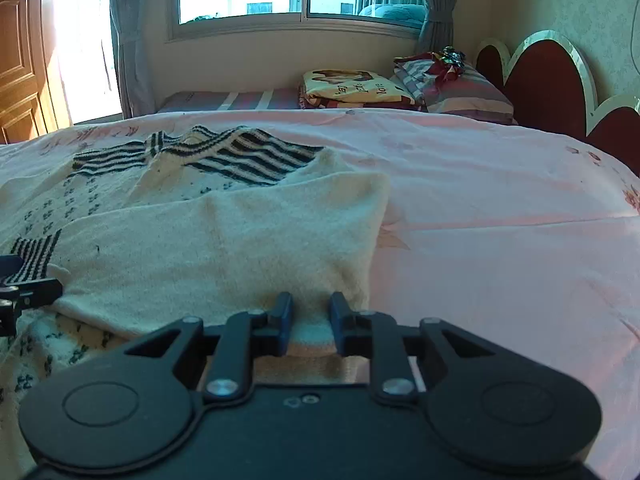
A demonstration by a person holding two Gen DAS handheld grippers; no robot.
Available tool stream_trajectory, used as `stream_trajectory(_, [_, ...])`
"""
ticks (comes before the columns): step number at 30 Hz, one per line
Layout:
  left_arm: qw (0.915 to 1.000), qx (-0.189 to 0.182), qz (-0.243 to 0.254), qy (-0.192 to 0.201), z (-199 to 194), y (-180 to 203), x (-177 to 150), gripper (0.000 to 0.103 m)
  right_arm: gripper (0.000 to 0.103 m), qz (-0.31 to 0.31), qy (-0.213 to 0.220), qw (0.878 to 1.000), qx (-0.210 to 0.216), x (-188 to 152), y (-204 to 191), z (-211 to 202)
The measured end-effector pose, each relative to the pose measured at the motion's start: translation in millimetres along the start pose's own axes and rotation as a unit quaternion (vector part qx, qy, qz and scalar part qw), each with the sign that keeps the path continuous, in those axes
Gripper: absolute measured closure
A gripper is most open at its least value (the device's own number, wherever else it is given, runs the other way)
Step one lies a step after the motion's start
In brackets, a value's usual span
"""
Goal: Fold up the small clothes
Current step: 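Move the left tool to the other striped cuff and grasp it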
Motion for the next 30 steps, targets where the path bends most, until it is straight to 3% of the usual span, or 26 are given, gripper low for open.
stream_trajectory(2, [1.0000,-0.005,0.003,-0.006,-1.4,-2.4,1.7,0.022,0.082,0.004,-0.006,1.000,-0.005,1.3,-0.8,0.3])
stream_trajectory(4, [0.9996,0.021,-0.005,-0.016,-15.0,-14.1,8.2,0.022,0.081,0.018,-0.014,1.000,-0.013,5.3,-2.0,-3.7])
stream_trajectory(6, [0.9975,0.062,-0.021,0.026,-45.7,-40.0,8.0,0.022,0.076,0.047,-0.008,0.999,0.005,8.4,-2.9,-16.4])
stream_trajectory(9, [0.9936,0.085,-0.072,0.020,-70.3,-94.0,-16.8,0.022,0.076,0.066,0.001,0.998,0.020,0.7,-7.6,-29.9])
stream_trajectory(11, [0.9865,0.106,-0.124,0.007,-83.8,-136.8,-46.3,0.022,0.075,0.083,0.006,0.996,0.032,-6.7,-11.8,-35.7])
stream_trajectory(13, [0.9725,0.141,-0.185,0.002,-101.0,-181.0,-78.2,0.022,0.075,0.104,0.012,0.994,0.036,-11.8,-15.3,-39.4])
stream_trajectory(16, [0.9425,0.179,-0.282,0.006,-123.9,-244.1,-127.1,0.025,0.075,0.132,0.019,0.990,0.045,-15.6,-20.8,-41.9])
stream_trajectory(18, [0.9128,0.162,-0.374,0.019,-130.6,-281.1,-157.6,0.040,0.075,0.142,0.018,0.988,0.050,-16.4,-28.2,-40.5])
stream_trajectory(21, [0.8607,0.140,-0.487,0.054,-136.6,-316.1,-191.6,0.043,0.075,0.147,0.009,0.987,0.059,-14.9,-42.9,-35.9])
stream_trajectory(22, [0.8505,0.132,-0.505,0.061,-136.1,-322.8,-196.9,0.043,0.075,0.147,0.007,0.987,0.061,-13.7,-47.6,-34.6])
stream_trajectory(25, [0.8318,0.113,-0.538,0.078,-129.8,-336.2,-206.4,0.043,0.075,0.149,0.003,0.986,0.076,-9.7,-65.0,-31.5])
stream_trajectory(30, [0.8242,0.102,-0.548,0.100,-118.3,-352.0,-210.4,0.044,0.075,0.148,0.001,0.985,0.091,-4.9,-92.3,-26.6])
Point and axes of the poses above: each gripper's, at about its wrist camera, not at the fingertips, and z roughly the way its jaws point, y to its right, x to its top, the point moved 4 cm from there along z, roughly the way its jaws point, and after that the axes turned 12 degrees about z, right-handed, at the moved point
